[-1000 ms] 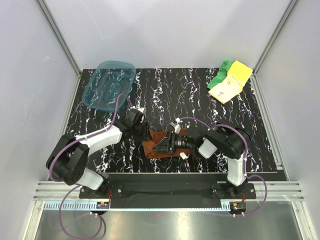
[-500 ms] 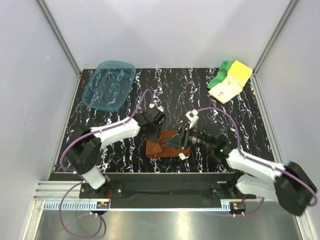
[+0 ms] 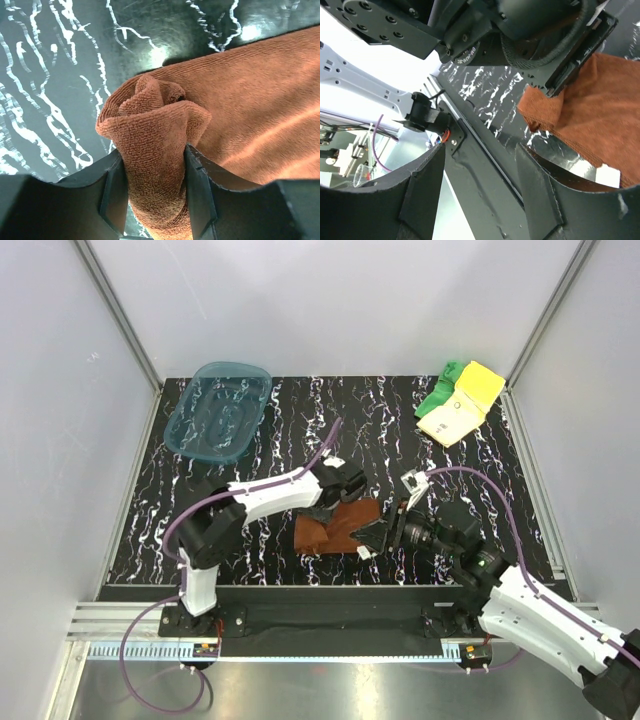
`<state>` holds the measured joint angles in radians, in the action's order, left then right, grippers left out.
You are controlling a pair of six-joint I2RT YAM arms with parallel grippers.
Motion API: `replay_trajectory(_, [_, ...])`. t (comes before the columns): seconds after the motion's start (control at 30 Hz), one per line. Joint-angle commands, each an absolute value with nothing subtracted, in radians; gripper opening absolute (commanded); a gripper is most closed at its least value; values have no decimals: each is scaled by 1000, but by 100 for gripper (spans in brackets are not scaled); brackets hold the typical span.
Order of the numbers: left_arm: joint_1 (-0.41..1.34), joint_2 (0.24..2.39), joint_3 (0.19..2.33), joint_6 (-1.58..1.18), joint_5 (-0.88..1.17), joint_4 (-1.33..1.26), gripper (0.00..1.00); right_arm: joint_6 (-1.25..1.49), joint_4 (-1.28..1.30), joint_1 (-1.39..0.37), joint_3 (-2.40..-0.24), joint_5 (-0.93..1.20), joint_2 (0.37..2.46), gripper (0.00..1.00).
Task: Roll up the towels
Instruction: Roll the towel
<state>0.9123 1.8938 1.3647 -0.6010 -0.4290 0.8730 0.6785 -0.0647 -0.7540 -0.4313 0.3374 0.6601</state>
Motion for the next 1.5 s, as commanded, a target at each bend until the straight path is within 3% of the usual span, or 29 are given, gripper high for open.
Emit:
replay_trajectory(0.0, [939, 1934, 1449, -687, -606, 1003, 48, 644, -6, -756, -454, 314, 620, 66])
replay_trajectory(0.3, [1006, 2114, 1601, -716, -696, 1109, 57, 611, 106, -755, -498, 310, 560, 66])
replay_trajectory(0.4, [1019, 2141, 1598, -695, -654, 1074, 71, 598, 143, -755, -511, 304, 537, 66])
replay_trajectory(0.43, [1020, 2140, 1594, -686, -637, 1039, 81, 597, 159, -753, -512, 301, 528, 66])
replay_trajectory(0.53, [1025, 2138, 1597, -672, -597, 1000, 90, 591, 189, -755, -522, 293, 512, 66])
replay_trajectory(0.9, [1023, 2007, 1626, -652, -522, 950, 98, 542, 316, -755, -617, 268, 476, 66])
replay_trajectory(1.17, [1015, 1947, 1603, -640, -473, 916, 99, 537, 342, -755, -653, 259, 485, 67])
replay_trajectory(1.47, [945, 1669, 1408, -658, -413, 769, 99, 529, 347, -756, -703, 287, 571, 64])
